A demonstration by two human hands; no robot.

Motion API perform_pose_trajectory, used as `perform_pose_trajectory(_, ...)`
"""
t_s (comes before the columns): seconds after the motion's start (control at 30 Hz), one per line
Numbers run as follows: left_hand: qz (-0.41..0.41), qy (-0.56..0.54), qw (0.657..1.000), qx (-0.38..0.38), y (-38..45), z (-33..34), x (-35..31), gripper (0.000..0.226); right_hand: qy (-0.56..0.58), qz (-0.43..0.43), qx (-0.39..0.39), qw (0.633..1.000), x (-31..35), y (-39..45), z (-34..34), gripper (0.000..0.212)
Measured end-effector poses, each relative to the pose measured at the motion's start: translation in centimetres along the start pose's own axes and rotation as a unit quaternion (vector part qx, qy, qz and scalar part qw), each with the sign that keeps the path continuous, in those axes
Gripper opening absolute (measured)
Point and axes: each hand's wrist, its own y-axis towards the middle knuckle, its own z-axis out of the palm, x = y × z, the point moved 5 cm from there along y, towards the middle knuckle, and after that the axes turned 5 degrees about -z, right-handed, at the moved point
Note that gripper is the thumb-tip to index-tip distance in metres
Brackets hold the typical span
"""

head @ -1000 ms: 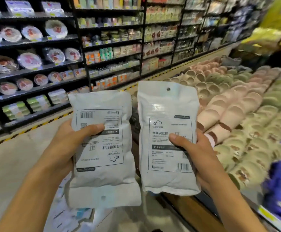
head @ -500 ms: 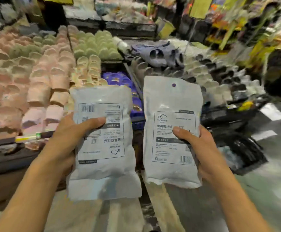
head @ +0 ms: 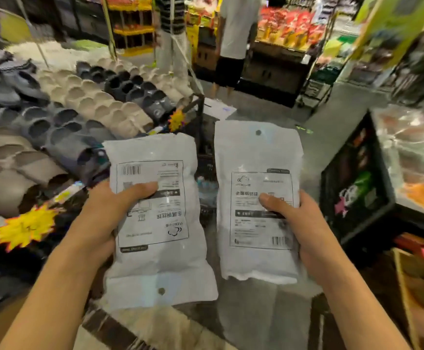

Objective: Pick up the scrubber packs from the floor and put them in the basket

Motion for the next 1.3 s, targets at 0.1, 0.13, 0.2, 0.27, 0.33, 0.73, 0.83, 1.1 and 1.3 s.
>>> perform_pose_trajectory(0.1,-0.016,0.002,0.999,0.036,4.4,6.7,0.7,0.027,0.009,-0.005,-0.047,0.999,0.2,3.5,-5.7,0.026)
perform_pose_trajectory(0.13,-0.023,0.001,0.999,0.046,5.9,8.7,0.9,0.028,0.011,-0.005,-0.056,0.998,0.2,4.8,-7.2,0.026)
perform_pose_trajectory(0.2,-0.031,0.010,0.997,0.067,8.8,12.1,1.1,0.033,0.019,-0.001,-0.073,0.997,0.0,7.5,-9.6,0.026)
perform_pose_trajectory(0.27,-0.035,0.018,0.995,0.091,11.8,15.3,1.2,0.043,0.024,0.003,-0.089,0.996,-0.2,10.6,-11.7,0.027)
perform_pose_trajectory(0.33,-0.036,0.018,0.994,0.099,15.0,18.2,1.3,0.053,0.026,0.010,-0.099,0.995,-0.5,13.9,-13.3,0.030)
perform_pose_trajectory(0.73,-0.057,-0.007,0.990,0.129,38.2,31.6,-0.9,0.050,0.003,0.025,-0.112,0.993,2.8,37.7,-18.7,0.036)
perform_pose_trajectory(0.83,-0.059,-0.014,0.992,0.107,42.9,33.3,-1.3,0.054,-0.010,0.026,-0.103,0.994,3.3,43.6,-19.5,0.036)
perform_pose_trajectory(1.1,-0.065,-0.048,0.996,-0.035,52.6,33.3,0.2,0.034,-0.029,0.076,0.024,0.996,1.5,62.0,-18.0,0.037)
perform_pose_trajectory(1.3,-0.064,-0.084,0.974,-0.200,58.0,33.5,0.9,0.040,-0.069,0.086,0.158,0.981,0.2,77.1,-14.3,0.059)
